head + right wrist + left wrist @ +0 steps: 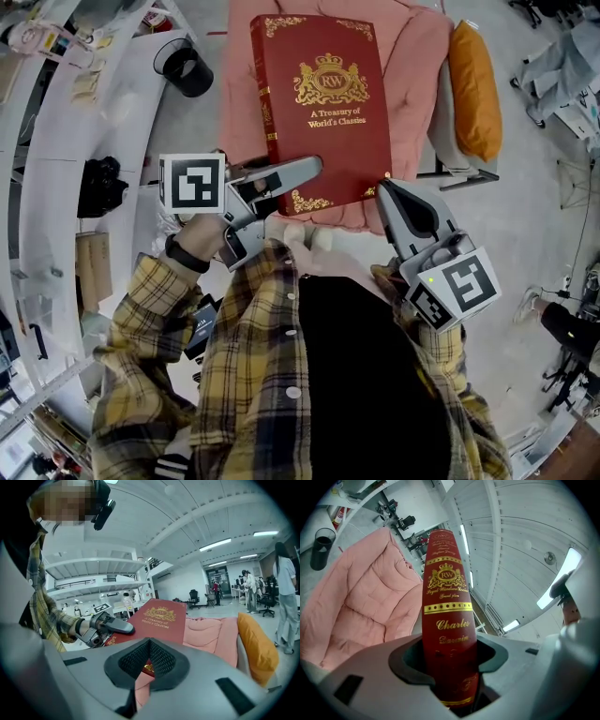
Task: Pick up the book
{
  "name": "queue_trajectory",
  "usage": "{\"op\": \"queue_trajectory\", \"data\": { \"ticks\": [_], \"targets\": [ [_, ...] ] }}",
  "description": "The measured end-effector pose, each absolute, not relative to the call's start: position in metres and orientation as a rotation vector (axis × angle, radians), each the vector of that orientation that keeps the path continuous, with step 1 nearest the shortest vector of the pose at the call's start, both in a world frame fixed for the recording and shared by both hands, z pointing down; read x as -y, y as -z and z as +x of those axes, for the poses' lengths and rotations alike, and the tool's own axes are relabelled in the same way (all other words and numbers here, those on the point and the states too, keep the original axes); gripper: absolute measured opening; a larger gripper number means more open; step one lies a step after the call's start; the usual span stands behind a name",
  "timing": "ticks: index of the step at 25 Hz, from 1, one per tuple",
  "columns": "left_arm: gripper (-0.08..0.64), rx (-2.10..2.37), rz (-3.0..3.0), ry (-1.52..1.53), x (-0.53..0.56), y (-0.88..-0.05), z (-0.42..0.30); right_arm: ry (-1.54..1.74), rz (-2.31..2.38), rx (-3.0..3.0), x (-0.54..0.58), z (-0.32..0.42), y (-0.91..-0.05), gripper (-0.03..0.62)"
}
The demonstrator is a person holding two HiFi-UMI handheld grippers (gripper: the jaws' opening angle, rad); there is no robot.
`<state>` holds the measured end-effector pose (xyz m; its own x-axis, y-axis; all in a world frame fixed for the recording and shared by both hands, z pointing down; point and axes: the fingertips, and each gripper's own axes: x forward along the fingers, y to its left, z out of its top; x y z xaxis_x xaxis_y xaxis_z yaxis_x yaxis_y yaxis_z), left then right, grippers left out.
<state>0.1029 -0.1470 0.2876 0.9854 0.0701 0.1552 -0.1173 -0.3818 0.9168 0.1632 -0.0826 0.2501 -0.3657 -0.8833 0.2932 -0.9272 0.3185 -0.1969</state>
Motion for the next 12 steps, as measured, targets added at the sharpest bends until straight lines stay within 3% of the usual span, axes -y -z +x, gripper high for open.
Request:
{"op": "queue_trajectory", "data": {
  "ticks": [12],
  "targets": [
    [0.244,-0.033,1.920,-0.214,0.132,-0.281,0.095,-0.509,1.729,2.385,0.065,0.145,-0.241,0.015]
  ]
}}
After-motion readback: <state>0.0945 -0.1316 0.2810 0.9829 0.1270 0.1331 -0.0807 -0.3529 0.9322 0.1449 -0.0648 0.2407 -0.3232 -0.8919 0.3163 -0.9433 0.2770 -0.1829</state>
